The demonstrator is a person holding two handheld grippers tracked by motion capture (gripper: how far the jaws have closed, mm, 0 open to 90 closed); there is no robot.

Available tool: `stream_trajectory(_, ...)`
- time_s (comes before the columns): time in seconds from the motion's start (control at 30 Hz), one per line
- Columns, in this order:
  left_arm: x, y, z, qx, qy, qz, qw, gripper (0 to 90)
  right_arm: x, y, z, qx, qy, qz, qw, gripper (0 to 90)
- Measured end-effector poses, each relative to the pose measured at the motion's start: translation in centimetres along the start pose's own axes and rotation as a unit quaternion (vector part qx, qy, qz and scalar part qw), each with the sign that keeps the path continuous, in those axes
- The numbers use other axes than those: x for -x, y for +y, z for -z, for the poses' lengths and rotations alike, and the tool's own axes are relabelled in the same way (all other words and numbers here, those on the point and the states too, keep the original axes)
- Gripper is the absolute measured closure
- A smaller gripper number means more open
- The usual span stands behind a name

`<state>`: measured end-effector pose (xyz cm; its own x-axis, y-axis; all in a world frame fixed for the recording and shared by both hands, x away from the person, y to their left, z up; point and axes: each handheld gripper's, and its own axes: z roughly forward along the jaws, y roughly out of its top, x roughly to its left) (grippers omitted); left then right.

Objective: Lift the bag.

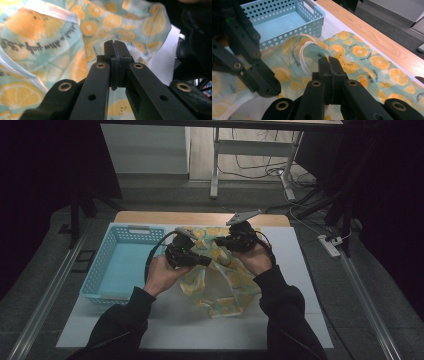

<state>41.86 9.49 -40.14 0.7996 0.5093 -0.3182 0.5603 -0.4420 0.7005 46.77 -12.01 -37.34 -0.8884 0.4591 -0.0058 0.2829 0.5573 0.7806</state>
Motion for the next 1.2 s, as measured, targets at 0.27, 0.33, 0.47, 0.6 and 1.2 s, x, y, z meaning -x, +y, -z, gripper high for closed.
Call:
stream_trajectory(0.27, 0.0, 2.1, 2.3, 0.017, 0.002, -0.002, 0.9998, 90.0, -0.1, 0.9, 0.9, 0.008, 0.002, 0.003, 1.0000, 90.0)
stream_trajectory(0.33, 0.0, 2.5, 2.7, 0.021, 0.003, -0.002, 0.9998, 90.0, -0.1, 1.1, 1.2, 0.009, 0.002, 0.004, 0.9999, 90.0)
stream_trajectory(0.47, 0.0, 3.4, 3.6, 0.033, -0.001, -0.001, 0.9994, 90.0, -0.2, 1.6, 1.8, 0.015, 0.003, 0.006, 0.9999, 90.0)
stream_trajectory(0.6, -0.2, 4.2, 4.5, 0.037, 0.001, -0.001, 0.9993, 90.0, -0.2, 2.2, 2.4, 0.018, 0.001, 0.009, 0.9998, 90.0)
stream_trajectory(1.2, -0.2, 7.7, 8.4, 0.075, 0.010, -0.003, 0.9971, 90.0, 0.2, 5.1, 5.1, 0.041, 0.000, 0.004, 0.9992, 90.0)
